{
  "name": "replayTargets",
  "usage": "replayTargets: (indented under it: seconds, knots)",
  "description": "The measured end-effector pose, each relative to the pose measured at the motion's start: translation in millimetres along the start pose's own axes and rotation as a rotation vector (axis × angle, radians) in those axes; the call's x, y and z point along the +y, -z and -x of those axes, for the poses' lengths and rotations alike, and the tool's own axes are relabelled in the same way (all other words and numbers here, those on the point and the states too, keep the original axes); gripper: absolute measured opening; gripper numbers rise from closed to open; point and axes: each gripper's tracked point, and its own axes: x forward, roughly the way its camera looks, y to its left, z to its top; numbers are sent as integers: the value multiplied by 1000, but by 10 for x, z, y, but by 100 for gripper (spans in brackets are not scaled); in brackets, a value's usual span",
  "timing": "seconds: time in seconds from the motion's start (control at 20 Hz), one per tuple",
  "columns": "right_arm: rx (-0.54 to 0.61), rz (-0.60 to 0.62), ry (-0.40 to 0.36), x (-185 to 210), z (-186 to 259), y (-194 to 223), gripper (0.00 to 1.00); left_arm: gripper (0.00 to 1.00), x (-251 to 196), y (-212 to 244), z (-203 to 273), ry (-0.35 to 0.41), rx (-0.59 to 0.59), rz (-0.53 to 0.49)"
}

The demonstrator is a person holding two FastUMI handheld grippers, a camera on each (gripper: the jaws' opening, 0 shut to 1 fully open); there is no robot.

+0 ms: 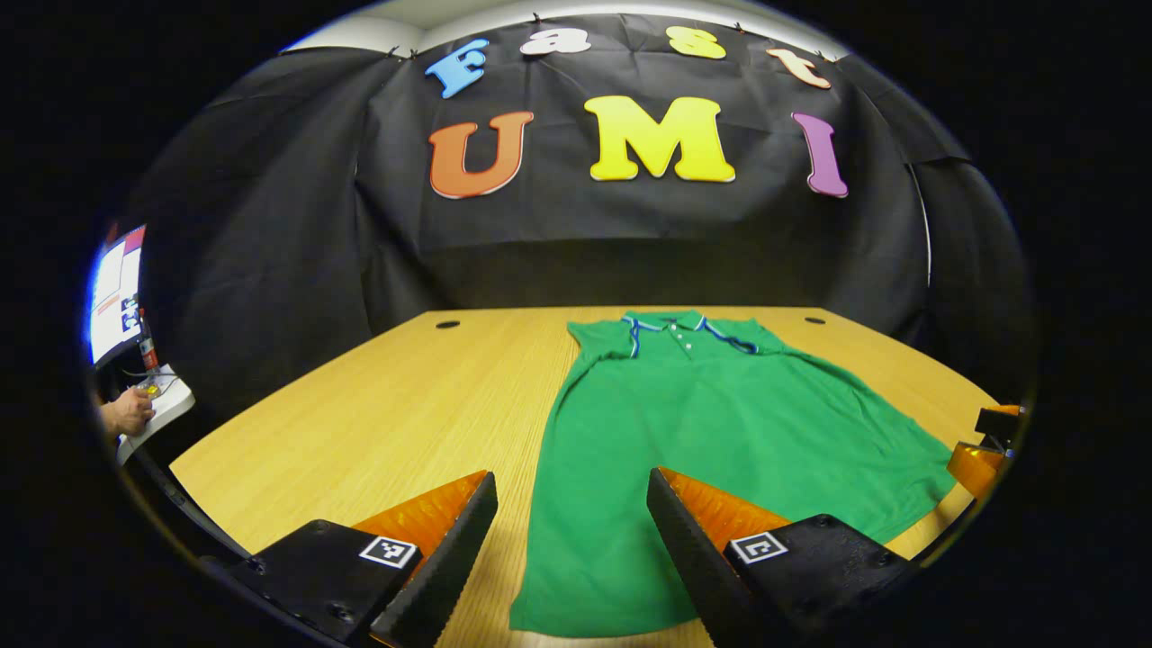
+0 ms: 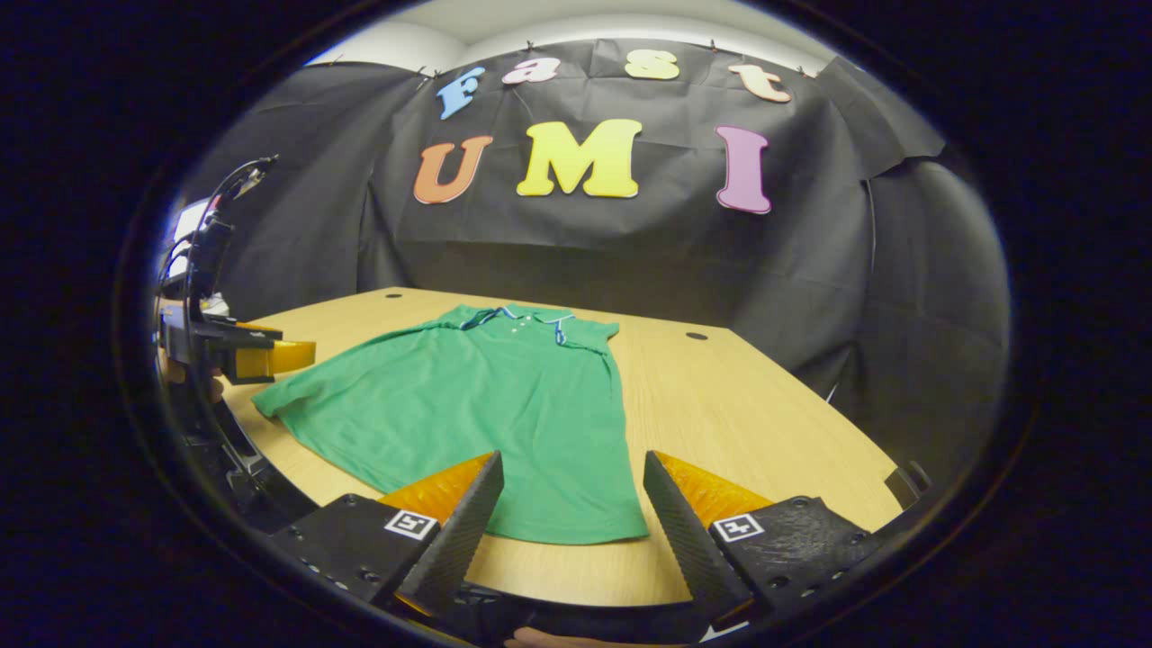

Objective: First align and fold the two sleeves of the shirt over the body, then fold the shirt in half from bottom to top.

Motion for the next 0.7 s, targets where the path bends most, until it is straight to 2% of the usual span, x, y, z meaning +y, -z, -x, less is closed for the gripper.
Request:
replayTargets:
  seconds: [0.2,0.45,0.6,0.7]
  knots:
    - [42,-13,-1,6,-96,181,95,100,121,162,113,-13,-11,21]
    - [56,-48,2,-112,-192,229,95,100,71,274,66,7,5,49]
    - [87,-133,-20,-96,-218,290,95,100,9,229,80,22,-13,38]
    - [86,-141,-28,-72,-210,282,96,100,-84,273,58,57,-4,23]
